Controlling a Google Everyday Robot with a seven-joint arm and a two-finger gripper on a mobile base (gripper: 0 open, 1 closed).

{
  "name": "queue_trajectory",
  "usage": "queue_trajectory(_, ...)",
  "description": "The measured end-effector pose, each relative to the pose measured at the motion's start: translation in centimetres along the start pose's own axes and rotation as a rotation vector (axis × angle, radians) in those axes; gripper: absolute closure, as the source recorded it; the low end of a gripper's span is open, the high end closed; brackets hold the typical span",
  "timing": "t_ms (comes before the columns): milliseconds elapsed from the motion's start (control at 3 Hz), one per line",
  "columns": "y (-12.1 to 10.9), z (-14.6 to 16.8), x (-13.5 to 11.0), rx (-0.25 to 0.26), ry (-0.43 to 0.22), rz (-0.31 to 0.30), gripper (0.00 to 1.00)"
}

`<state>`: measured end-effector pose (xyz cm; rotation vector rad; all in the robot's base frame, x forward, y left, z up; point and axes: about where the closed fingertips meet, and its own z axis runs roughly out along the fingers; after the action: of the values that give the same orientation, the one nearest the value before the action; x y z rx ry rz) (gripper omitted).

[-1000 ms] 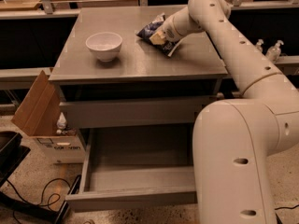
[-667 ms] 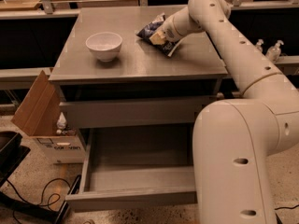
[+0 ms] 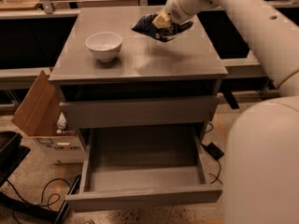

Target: Place blue chip bag into middle drawer

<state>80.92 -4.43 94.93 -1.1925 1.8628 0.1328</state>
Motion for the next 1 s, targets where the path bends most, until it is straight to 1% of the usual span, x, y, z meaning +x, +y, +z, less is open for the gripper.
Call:
queue_trajectory(333, 1.6, -7.9, -5.1, 0.061, -0.001, -0.113, 1.0)
queue_trajectory(667, 4.1, -14.9, -8.7, 0.093, -0.036, -0.181, 1.0)
queue_trajectory(1000, 7.6, -19.6, -9.7, 0.096, -0.084, -0.202, 1.0)
